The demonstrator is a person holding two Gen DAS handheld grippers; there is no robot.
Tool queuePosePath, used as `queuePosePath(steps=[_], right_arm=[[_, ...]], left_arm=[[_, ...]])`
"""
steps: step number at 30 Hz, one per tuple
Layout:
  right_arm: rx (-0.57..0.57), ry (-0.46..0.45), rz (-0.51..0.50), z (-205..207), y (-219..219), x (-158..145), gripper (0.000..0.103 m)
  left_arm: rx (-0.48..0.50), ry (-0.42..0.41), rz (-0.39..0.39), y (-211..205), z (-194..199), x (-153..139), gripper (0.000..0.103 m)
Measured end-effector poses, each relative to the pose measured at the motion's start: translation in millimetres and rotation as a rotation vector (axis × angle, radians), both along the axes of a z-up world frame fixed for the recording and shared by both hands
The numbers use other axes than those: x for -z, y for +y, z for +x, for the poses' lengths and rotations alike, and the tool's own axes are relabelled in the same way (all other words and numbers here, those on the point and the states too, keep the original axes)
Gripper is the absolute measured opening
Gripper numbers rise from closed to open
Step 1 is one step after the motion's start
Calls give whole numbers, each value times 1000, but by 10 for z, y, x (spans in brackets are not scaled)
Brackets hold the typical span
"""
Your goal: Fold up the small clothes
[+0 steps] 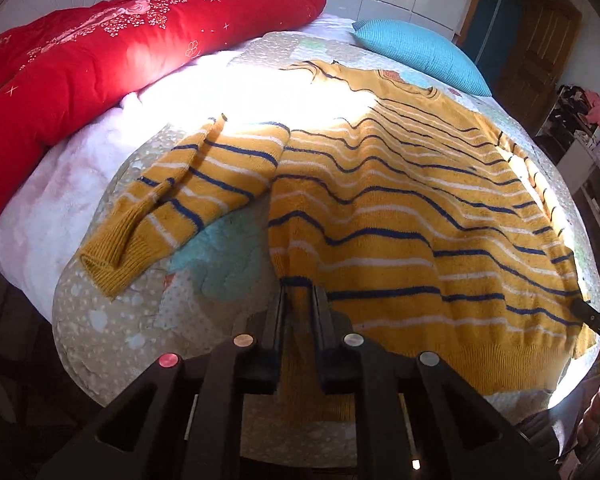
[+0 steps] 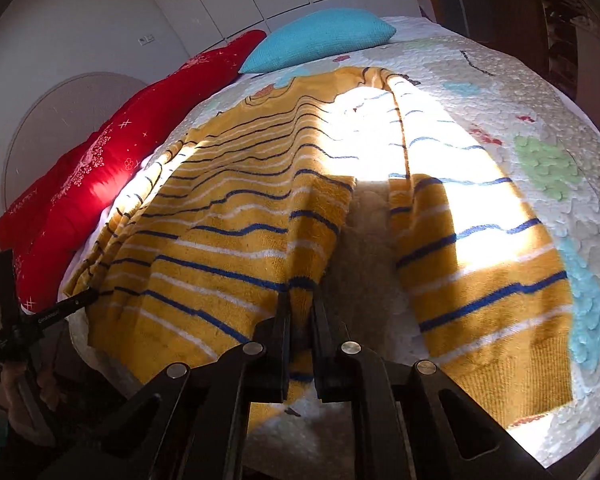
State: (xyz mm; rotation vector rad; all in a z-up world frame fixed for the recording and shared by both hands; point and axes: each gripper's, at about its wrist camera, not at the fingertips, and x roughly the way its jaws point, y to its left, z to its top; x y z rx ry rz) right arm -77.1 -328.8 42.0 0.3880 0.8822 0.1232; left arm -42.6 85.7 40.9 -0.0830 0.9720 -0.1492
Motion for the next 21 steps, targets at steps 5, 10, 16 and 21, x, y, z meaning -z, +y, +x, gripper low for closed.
queuePosePath(steps=[5, 10, 16, 21], right_arm=[[143, -68, -177, -292, -374, -272, 35], [213, -1, -245, -178, -606, -99, 81], [149, 56, -280, -100, -488, 152, 8], [359, 36, -403, -238, -1065, -131, 8]], left_arm=[[-18, -76, 20, 28, -93, -154, 34], [-19, -99, 4, -29, -89, -218, 53], [-6, -95, 23, -104, -105, -211, 57], [-30, -100, 14, -30, -108, -215, 57]])
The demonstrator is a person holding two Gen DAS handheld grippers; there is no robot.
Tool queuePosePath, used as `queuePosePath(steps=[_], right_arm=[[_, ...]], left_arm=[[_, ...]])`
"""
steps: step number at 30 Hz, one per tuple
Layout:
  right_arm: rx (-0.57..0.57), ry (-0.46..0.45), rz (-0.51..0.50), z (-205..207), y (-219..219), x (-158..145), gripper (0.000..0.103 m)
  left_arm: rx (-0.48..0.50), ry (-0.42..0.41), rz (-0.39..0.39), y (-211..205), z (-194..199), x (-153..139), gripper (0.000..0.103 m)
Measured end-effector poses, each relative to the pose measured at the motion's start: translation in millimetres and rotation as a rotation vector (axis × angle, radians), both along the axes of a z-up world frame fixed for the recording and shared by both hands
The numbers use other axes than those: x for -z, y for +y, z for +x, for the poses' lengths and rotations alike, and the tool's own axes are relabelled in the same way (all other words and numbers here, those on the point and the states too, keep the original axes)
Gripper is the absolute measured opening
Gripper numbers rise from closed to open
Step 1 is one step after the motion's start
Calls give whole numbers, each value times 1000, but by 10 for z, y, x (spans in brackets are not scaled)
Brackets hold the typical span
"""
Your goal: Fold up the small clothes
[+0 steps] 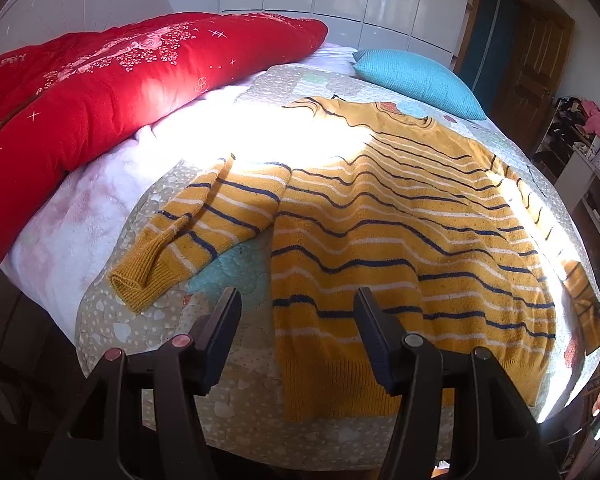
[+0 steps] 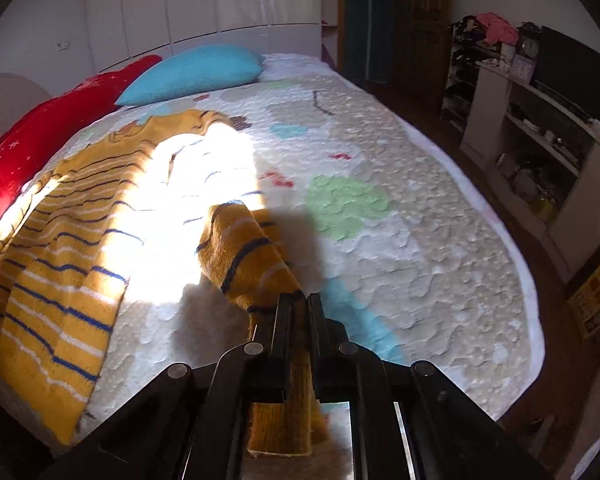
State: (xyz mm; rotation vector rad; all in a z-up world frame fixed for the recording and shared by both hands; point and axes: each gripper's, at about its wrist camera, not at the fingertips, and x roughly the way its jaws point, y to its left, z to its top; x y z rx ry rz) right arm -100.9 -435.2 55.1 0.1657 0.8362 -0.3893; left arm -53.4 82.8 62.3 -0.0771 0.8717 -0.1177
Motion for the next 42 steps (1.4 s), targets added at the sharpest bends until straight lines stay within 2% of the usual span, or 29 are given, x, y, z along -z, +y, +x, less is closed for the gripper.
queuePosePath(steps=[3, 5, 7, 8, 9, 12, 14, 17, 21, 23, 24, 25, 28, 30, 33, 35, 36, 38, 42], right_arm=[[174, 24, -97, -67, -412, -122, 13], [230, 9, -62, -180, -600, -192, 15], [220, -74, 54, -373, -662, -264, 31], [201, -116, 126, -462, -661, -273, 45], [171, -158, 208, -541, -639, -265, 53], [90, -235, 481, -628, -526, -136, 55], [76, -259, 585, -555, -518, -34, 55], [158, -309, 698, -399, -703, 89, 60], [355, -324, 848, -202, -1076, 424, 61], [433, -351, 939, -212, -1219, 582, 49], [455, -357, 938, -214, -1246, 588, 23], [462, -340, 912, -188, -1263, 572, 7], [421, -306, 813, -21, -1322, 370, 7], [341, -367, 753, 43, -1349, 0, 7], [215, -504, 660, 13, -1297, -646, 7], [187, -548, 661, -63, -1288, -815, 7], [186, -548, 667, -91, -1277, -795, 7], [203, -502, 676, -145, -1257, -564, 7], [323, -365, 805, -302, -1314, 270, 7]], left_arm=[[-4, 7, -11, 11, 3, 27, 59], [0, 10, -14, -2, -5, 50, 59], [6, 14, -7, -38, -7, 73, 61], [10, 17, -6, -57, -3, 83, 62], [15, 21, -8, -71, 10, 91, 62], [31, 32, -15, -135, 15, 112, 62], [45, 33, -11, -186, 7, 112, 62], [63, 28, 2, -258, -10, 104, 62], [77, 32, -9, -302, -23, 128, 64], [87, 44, -10, -325, -21, 164, 64], [92, 49, -7, -339, -21, 184, 64], [97, 53, -5, -352, -22, 200, 64], [102, 59, 1, -374, -4, 217, 64], [104, 54, -7, -373, -6, 183, 64], [104, 29, -16, -379, -36, 114, 65], [104, 23, -23, -394, -45, 112, 69], [106, 28, -27, -404, -43, 124, 69], [116, 47, -38, -425, -36, 168, 69], [131, 54, -16, -453, -27, 194, 69]])
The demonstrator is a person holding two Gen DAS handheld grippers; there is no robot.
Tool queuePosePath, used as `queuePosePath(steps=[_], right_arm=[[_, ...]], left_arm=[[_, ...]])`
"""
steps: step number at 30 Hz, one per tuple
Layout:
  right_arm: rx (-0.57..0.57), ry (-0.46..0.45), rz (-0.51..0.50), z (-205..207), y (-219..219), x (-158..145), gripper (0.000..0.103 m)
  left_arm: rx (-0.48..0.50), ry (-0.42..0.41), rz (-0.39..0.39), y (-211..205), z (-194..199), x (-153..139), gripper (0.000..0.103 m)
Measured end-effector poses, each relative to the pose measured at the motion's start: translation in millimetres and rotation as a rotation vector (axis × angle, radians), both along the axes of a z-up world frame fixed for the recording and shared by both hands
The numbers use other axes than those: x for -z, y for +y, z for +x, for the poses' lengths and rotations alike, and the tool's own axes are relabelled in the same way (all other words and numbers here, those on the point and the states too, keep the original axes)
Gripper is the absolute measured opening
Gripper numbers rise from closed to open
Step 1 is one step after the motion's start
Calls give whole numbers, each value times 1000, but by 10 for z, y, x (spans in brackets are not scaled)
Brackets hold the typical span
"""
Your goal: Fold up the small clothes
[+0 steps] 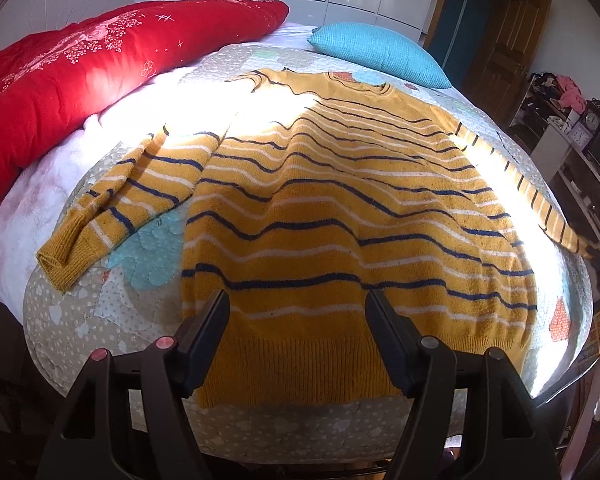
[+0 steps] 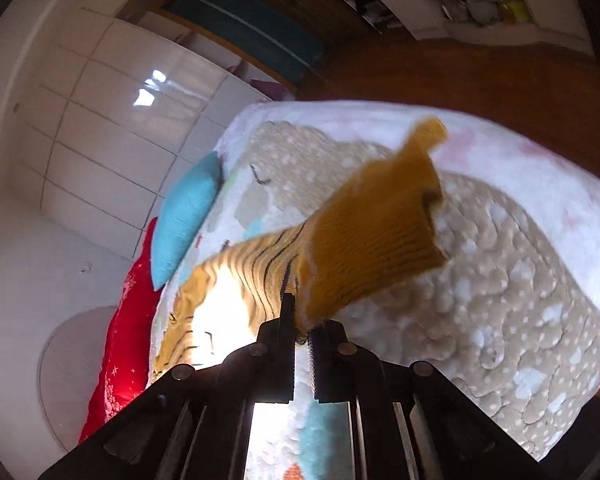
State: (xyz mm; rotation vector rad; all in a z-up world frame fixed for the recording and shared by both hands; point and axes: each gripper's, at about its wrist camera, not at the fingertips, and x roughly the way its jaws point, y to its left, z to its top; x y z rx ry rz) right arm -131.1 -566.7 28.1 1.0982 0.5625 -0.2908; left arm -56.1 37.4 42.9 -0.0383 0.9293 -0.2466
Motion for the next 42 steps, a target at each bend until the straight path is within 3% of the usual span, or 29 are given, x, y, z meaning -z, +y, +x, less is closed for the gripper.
queuePosePath(steps=[2, 5, 7, 9, 11, 13, 16, 21, 25, 29, 34, 39, 42], right_arm=[[19, 19, 61, -74, -33, 273, 9], [45, 4, 52, -137, -43, 306, 14], [63, 9, 9, -176, -65, 243, 36], [85, 26, -33, -176, -88, 179, 40], [99, 77, -93, -100, -157, 160, 39], [66, 148, -173, 80, -169, 80, 11], [-9, 217, -342, 454, 15, -246, 7], [-266, 97, -459, 1466, 909, -913, 7], [-522, 37, -477, 2435, 2027, -1078, 7], [-731, 43, -524, 3289, 3279, -901, 7], [-887, 121, -574, 3943, 4380, -438, 6], [-923, 201, -644, 4271, 4919, -115, 7], [-923, 241, -674, 4402, 5078, -28, 16]], left_arm=[[-6, -2, 2, 30, 9, -7, 69], [-29, 9, -5, 84, 46, 21, 69], [-38, 19, -9, 93, 61, 60, 69], [-37, 20, -8, 78, 56, 79, 69], [-34, 12, -7, 74, 39, 70, 69], [-33, 6, -21, 105, 29, 49, 69], [-48, -1, -44, 214, 23, 32, 69], [-94, 7, -118, 453, 24, 41, 69], [-107, -11, -145, 631, -18, 20, 69], [-125, -30, -162, 867, -45, 3, 69], [-183, -35, -167, 1206, -54, 50, 70], [-244, -8, -193, 1508, -37, 135, 70], [-270, -6, -203, 1604, -48, 149, 70]])
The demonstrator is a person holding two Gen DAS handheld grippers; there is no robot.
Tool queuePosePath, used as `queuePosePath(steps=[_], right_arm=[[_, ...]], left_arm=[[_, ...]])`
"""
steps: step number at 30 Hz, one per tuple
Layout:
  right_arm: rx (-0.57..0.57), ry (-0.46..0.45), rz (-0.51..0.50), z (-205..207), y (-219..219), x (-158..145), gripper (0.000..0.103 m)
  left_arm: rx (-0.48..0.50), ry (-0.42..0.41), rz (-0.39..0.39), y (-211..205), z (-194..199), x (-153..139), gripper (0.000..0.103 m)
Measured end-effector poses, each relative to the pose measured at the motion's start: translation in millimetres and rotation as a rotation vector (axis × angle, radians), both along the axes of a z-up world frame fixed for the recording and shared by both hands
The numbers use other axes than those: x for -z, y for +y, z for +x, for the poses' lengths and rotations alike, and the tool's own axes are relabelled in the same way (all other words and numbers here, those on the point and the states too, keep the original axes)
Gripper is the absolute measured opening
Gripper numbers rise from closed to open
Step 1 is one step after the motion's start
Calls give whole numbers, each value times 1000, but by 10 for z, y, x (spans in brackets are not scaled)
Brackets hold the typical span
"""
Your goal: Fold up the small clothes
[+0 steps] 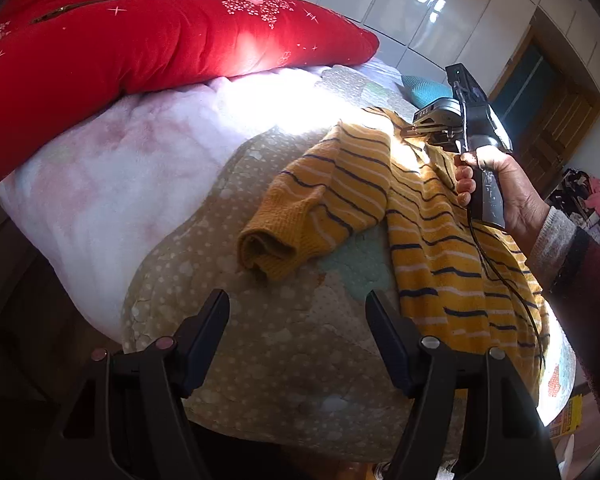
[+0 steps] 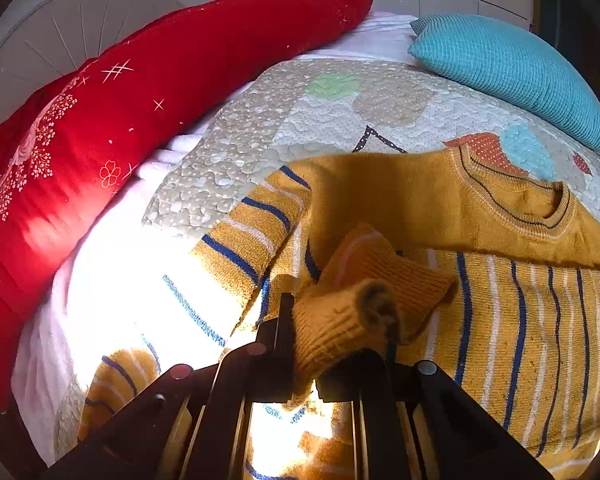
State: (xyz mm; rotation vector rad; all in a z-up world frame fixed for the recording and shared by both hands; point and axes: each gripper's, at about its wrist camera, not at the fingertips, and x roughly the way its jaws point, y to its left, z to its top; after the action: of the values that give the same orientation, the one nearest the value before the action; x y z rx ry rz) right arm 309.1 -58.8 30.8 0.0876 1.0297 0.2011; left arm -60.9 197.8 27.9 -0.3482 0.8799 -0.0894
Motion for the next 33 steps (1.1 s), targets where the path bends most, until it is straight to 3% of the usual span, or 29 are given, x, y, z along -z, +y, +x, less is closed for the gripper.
queuePosePath(steps=[3, 5, 9, 14, 19, 24, 27, 30, 32, 33], right_arm=[[-34, 7, 13, 38, 108, -39, 43], [-76, 2, 75, 17, 171, -144, 44], [-129, -47, 169, -171, 177, -424, 62], [-251, -44, 133, -725, 287, -505, 62], [-544, -17, 112, -1605, 752, -410, 64], [-801, -73, 17, -2343, 1282, -272, 70], [-829, -101, -27, -2481, 1515, -169, 72], [-805, -53, -3, -2420, 1687, -14, 76], [-779, -58, -53, -2406, 1834, 116, 75], [-760, -68, -100, -2402, 1894, 183, 64]], left_arm=[[-16, 3, -19, 58, -4, 0, 70], [-30, 3, -31, 98, -12, -3, 70], [-74, 5, -35, 194, -22, -19, 70], [-184, -6, -17, 495, -62, -64, 70], [-332, -9, 19, 895, -152, -108, 70], [-420, -26, 21, 1199, -291, -134, 71], [-444, -27, -4, 1311, -358, -91, 73], [-435, -21, -28, 1326, -383, -35, 73], [-427, -21, -34, 1315, -383, -12, 73], [-425, -23, -36, 1317, -385, -5, 73]])
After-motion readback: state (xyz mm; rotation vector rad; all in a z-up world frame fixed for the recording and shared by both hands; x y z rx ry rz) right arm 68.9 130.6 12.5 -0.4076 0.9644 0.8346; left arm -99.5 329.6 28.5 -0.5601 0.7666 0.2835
